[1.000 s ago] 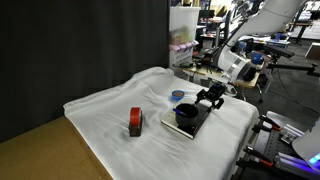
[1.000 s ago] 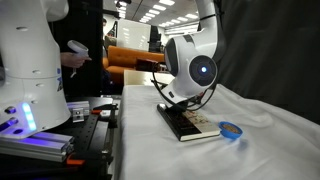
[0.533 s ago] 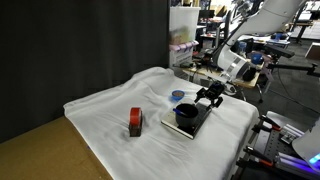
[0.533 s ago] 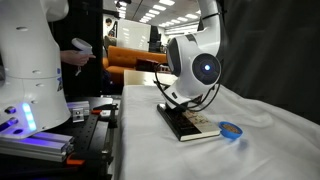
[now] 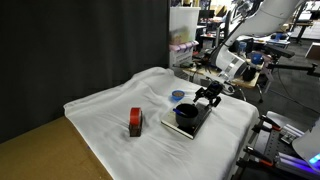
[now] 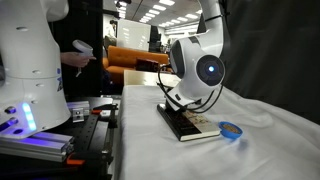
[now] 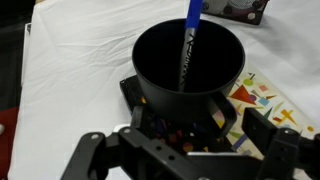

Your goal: Remove the black cup from the book and place it on the table

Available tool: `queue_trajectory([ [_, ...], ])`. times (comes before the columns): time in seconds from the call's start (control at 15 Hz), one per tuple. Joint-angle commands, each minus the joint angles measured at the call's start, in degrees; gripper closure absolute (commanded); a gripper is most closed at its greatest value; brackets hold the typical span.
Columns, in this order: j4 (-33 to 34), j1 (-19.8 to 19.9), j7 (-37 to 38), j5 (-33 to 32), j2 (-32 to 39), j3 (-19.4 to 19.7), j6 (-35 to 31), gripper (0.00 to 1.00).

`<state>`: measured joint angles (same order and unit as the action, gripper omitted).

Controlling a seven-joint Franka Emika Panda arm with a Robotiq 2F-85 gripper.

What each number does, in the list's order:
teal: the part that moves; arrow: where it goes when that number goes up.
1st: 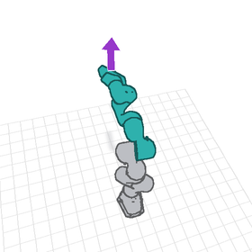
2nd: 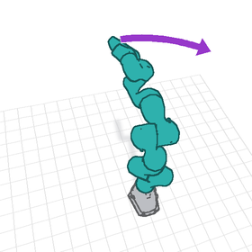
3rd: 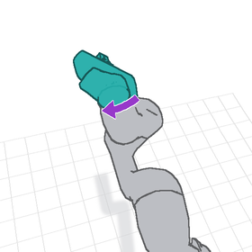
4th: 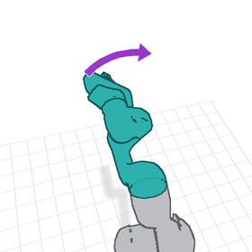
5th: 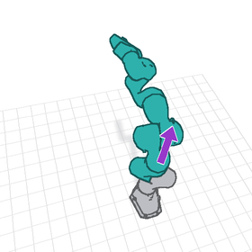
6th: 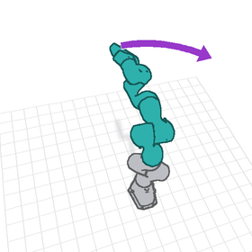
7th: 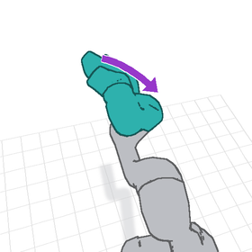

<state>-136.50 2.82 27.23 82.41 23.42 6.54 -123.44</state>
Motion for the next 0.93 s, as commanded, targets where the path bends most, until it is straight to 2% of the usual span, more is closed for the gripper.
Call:
queue_trajectory([
  [0.0,1.02,-0.17,0.45,-0.28,1.08,0.02,-0.07,0.00],
  [0.87,1.71,-0.08,0.11,-0.14,1.88,0.26,-0.18,0.00],
])
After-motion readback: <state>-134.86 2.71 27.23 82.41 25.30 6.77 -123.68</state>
